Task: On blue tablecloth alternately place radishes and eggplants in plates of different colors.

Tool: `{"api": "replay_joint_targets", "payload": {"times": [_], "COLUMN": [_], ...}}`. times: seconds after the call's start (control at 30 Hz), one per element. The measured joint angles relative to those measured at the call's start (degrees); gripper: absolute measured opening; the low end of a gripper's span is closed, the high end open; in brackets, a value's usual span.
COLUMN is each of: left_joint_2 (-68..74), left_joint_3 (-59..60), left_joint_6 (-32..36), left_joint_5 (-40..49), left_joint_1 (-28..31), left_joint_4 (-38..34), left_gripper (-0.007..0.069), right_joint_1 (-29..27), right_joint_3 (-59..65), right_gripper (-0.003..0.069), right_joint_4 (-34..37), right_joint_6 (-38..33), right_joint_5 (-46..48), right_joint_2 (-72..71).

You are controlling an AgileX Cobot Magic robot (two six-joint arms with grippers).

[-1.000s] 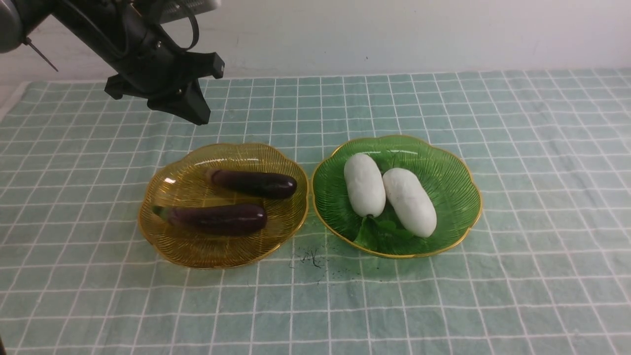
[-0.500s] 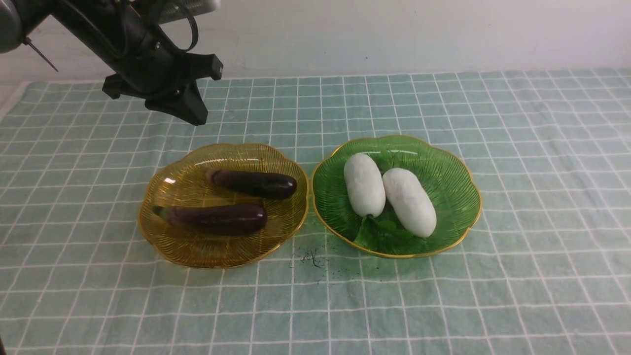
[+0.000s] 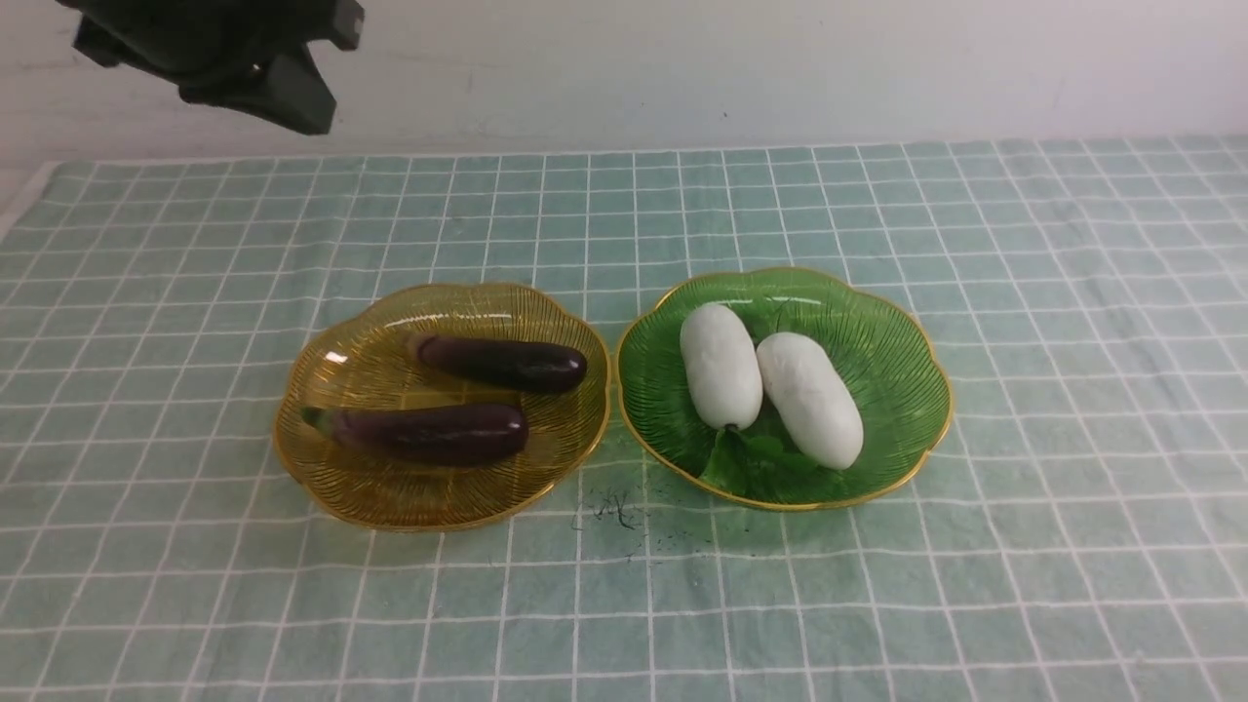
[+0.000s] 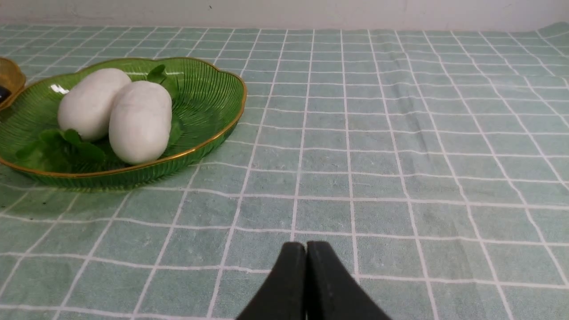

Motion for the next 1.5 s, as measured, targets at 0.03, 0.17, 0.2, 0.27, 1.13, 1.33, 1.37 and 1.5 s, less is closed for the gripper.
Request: {"api": "replay_joint_targets", "payload": {"times": [0.03,0.17,0.2,0.27,1.13,1.33,1.37,1.5], "left_joint_2": [-3.0,-14.7,-17.7,-21.7,-72.2,-83.6,-84.5,-86.4], "left_joint_3": [1.5,9.5,12.3,15.7,55.4,67.5,69.2,75.4], "left_joint_6": [0.0,0.0,0.0,0.0,0.3,-1.8,-2.1,-2.2], "left_joint_5": [0.2,0.4,0.5,0.5,1.8,-13.6,-17.3,-29.5], "left_joint_1": [0.0,0.0,0.0,0.0,0.0,0.0,0.0,0.0], "left_joint_4": [0.4,2.8,3.5,4.1,4.6,2.8,2.5,1.8], "left_gripper": [-0.0008,-0.0008,-0.0008,-0.0008,-0.0008,-0.0008,-0.0008,-0.0008], "right_joint_1": [-0.4,-1.1,-1.1,-1.1,-1.9,-1.9,-1.9,-1.9], "right_joint_3": [0.0,0.0,0.0,0.0,0.0,0.0,0.0,0.0], "right_gripper": [-0.0015,-0.0015,-0.0015,-0.0015,-0.0015,-0.0015,-0.0015,-0.0015], "right_joint_4": [-0.1,-0.1,0.0,0.0,0.0,0.0,0.0,0.0], "right_joint_6": [0.0,0.0,0.0,0.0,0.0,0.0,0.0,0.0], "right_joint_5": [0.0,0.0,0.0,0.0,0.0,0.0,0.0,0.0], "right_joint_2": [0.0,0.0,0.0,0.0,0.0,0.0,0.0,0.0]}}
